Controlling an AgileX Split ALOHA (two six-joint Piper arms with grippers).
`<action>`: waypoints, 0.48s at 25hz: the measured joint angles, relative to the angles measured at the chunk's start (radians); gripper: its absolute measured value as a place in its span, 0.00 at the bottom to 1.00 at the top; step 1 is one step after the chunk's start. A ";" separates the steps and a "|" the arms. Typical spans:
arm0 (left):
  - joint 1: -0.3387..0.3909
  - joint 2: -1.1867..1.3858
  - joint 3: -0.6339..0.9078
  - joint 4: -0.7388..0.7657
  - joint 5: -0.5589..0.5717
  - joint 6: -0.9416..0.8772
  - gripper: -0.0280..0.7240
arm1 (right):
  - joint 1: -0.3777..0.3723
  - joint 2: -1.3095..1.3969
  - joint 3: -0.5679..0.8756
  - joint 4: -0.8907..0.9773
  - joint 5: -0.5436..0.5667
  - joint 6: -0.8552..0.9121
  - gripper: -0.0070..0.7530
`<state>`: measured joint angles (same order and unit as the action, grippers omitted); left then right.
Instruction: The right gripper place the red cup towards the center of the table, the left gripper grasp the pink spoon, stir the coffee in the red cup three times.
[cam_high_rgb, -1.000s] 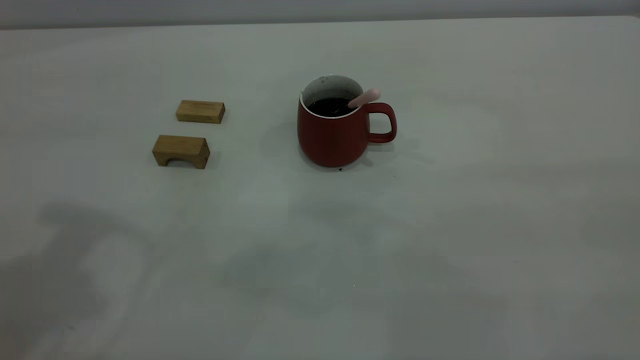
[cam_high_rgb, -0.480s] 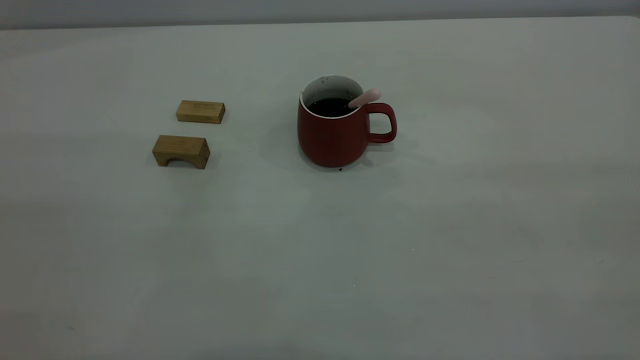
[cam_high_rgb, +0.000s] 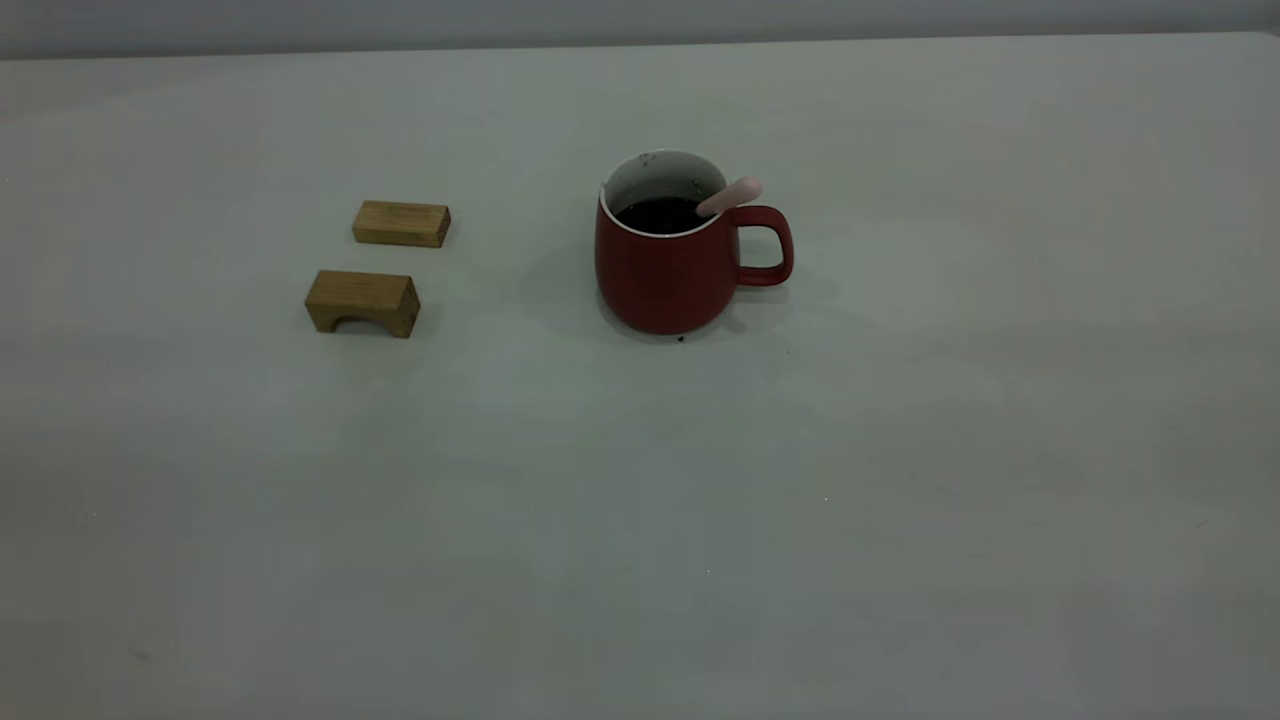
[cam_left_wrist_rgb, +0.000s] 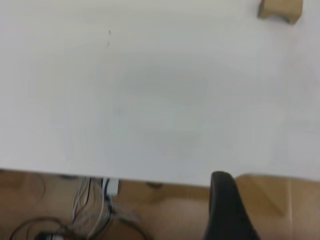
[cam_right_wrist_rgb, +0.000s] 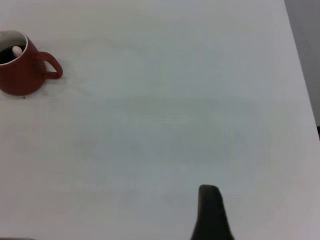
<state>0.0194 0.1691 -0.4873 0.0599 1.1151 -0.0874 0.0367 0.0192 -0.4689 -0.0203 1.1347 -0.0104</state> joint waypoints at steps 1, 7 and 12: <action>0.000 -0.022 0.000 0.000 0.000 0.000 0.72 | 0.000 0.000 0.000 0.000 0.000 0.000 0.78; 0.000 -0.139 0.000 0.000 0.005 0.001 0.72 | 0.000 0.000 0.000 0.000 0.000 0.001 0.78; 0.000 -0.186 0.000 0.000 0.010 0.001 0.72 | 0.000 0.000 0.000 0.000 0.000 0.001 0.78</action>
<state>0.0194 -0.0173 -0.4873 0.0599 1.1252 -0.0865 0.0367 0.0192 -0.4689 -0.0203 1.1347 -0.0095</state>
